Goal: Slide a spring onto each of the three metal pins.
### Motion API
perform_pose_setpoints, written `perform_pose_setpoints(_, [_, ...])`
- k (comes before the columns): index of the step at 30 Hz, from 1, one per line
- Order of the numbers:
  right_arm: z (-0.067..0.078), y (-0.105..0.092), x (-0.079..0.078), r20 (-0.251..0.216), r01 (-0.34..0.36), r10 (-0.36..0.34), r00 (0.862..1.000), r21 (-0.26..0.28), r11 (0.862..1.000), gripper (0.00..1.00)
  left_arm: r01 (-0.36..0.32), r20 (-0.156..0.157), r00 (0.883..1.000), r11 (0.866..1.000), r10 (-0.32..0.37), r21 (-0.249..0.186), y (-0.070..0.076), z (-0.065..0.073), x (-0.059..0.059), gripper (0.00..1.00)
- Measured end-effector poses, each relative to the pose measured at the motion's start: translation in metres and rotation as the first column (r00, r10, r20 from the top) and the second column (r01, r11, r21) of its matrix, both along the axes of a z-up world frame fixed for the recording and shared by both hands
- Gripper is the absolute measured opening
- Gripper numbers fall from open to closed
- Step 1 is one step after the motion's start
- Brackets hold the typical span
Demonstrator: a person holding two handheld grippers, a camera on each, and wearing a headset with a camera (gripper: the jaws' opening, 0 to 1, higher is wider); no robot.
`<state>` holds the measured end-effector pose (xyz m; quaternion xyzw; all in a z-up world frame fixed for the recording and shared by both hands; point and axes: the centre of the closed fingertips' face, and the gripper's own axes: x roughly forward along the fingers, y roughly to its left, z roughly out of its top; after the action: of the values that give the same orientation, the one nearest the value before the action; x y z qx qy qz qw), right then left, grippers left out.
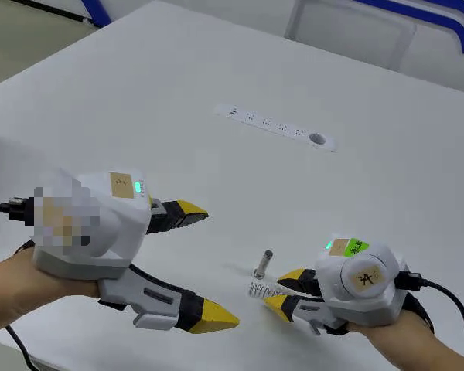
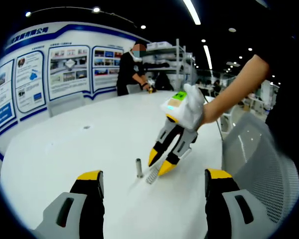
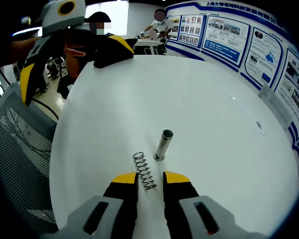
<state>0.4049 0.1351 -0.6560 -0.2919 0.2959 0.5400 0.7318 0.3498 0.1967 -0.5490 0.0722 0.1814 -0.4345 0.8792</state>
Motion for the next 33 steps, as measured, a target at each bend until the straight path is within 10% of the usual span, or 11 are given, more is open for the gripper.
perform_pose_setpoints(2, [-0.005, -0.001, -0.006, -0.062, -0.003, 0.003, 0.998, 0.0, 1.0, 0.2, -0.003, -0.001, 1.0, 1.0, 0.003, -0.003, 0.0, 0.0, 0.0, 0.85])
perform_pose_setpoints(33, [-0.006, -0.001, -0.018, -0.113, -0.045, 0.044, 0.993, -0.003, 0.999, 0.11, 0.003, -0.025, 1.0, 1.0, -0.003, 0.023, 0.0, -0.009, -0.006, 0.83])
